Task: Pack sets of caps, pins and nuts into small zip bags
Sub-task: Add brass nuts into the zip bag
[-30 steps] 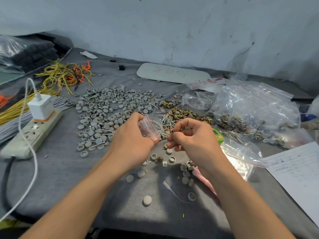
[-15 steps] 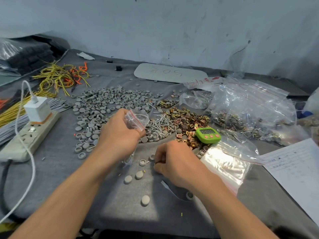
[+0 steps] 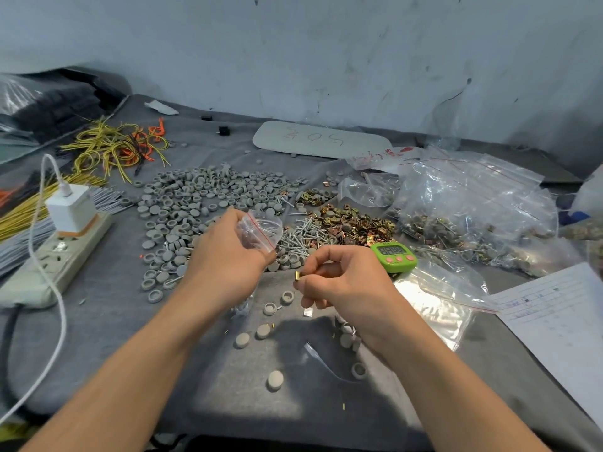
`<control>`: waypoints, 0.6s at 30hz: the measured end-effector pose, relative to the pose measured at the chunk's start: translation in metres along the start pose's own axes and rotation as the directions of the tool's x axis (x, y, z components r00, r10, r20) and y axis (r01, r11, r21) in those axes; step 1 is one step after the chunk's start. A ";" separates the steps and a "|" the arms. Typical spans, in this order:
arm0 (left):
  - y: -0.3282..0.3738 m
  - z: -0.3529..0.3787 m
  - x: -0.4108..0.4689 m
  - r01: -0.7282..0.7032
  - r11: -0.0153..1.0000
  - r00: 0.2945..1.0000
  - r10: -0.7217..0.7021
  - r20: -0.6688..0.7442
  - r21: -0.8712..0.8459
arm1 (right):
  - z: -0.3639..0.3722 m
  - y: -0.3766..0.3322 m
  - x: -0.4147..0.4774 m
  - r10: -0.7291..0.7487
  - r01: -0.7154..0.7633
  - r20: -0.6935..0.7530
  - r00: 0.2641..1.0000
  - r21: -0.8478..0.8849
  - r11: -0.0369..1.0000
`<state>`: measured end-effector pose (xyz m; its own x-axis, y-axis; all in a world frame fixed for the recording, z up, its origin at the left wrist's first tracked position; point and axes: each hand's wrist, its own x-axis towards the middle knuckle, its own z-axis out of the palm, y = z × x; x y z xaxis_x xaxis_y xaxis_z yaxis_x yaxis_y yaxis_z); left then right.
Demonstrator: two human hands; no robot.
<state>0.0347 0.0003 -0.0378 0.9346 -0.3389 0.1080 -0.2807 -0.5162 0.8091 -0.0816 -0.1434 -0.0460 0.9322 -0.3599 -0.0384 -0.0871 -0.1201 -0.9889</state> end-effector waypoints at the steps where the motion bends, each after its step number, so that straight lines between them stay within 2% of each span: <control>1: 0.000 0.001 0.000 0.000 1.000 1.000 0.000 -0.002 0.010 | 0.000 -0.001 0.000 0.009 -0.010 0.007 1.000 0.036 0.999; 7: -0.001 0.002 -0.001 -0.002 0.999 1.000 0.002 -0.012 0.045 | 0.000 -0.004 -0.002 0.032 -0.046 0.078 0.996 0.182 0.982; 16: -0.001 0.002 0.000 -0.004 0.999 1.000 0.004 0.002 0.033 | -0.004 -0.006 -0.004 0.012 -0.017 0.060 0.998 0.075 0.997; 18: -0.002 0.002 0.000 -0.004 1.000 1.000 0.004 0.005 0.027 | -0.004 -0.005 -0.005 0.001 -0.001 0.039 0.999 0.006 1.000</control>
<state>0.0350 -0.0004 -0.0401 0.9325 -0.3445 0.1085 -0.2902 -0.5357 0.7930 -0.0874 -0.1441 -0.0400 0.9450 -0.3238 -0.0451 -0.0865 -0.1144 -0.9897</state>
